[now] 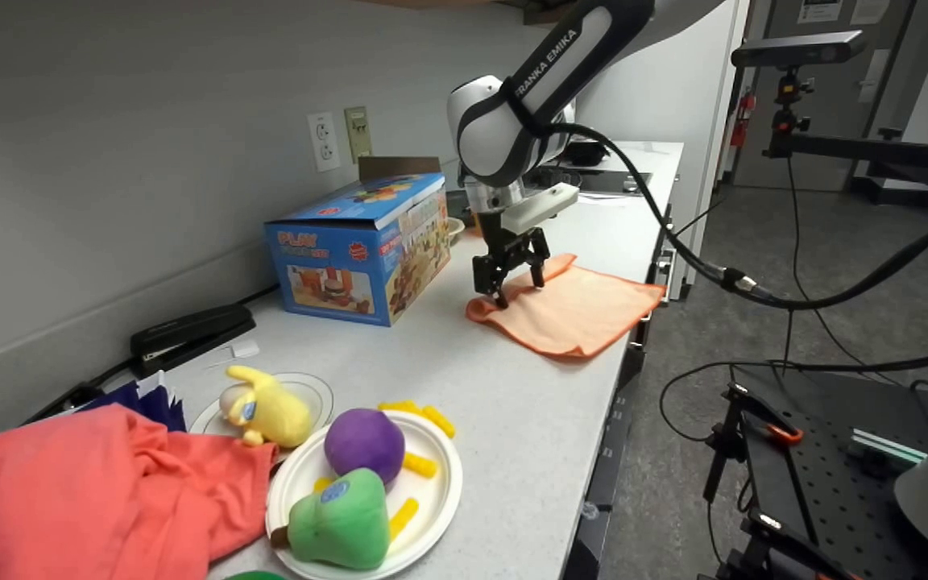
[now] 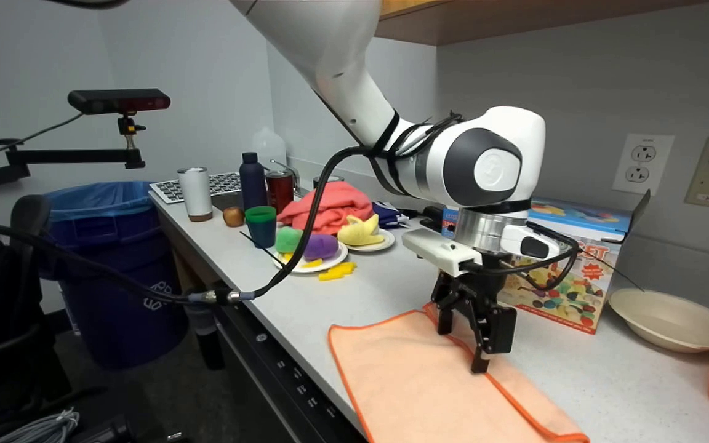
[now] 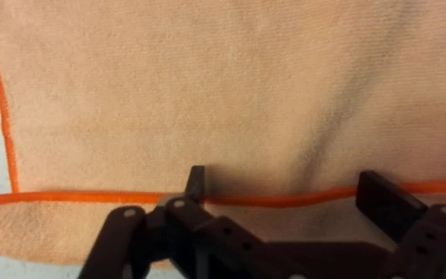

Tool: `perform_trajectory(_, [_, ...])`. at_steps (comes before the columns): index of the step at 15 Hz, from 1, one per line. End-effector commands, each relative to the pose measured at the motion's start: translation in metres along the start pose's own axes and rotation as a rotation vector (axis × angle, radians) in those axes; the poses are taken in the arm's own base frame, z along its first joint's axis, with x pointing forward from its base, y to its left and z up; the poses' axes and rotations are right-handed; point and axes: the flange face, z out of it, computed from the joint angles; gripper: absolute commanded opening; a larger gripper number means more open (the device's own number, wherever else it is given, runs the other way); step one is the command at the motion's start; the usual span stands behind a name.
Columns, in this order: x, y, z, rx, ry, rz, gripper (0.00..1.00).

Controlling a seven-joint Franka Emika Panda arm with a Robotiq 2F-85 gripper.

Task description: Unfold the cloth on the counter

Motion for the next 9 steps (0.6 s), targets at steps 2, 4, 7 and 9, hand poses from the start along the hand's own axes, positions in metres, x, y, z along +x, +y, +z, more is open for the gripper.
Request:
perform_trajectory(2, [-0.025, 0.012, -0.008, 0.023, -0.037, -0.038, 1.0])
perform_trajectory(4, [-0.029, 0.015, -0.013, 0.027, -0.034, -0.046, 1.0])
perform_trajectory(7, [-0.035, 0.015, -0.012, 0.028, -0.051, -0.064, 1.0])
perform_trajectory(9, [-0.035, 0.017, -0.009, 0.024, -0.058, -0.066, 1.0])
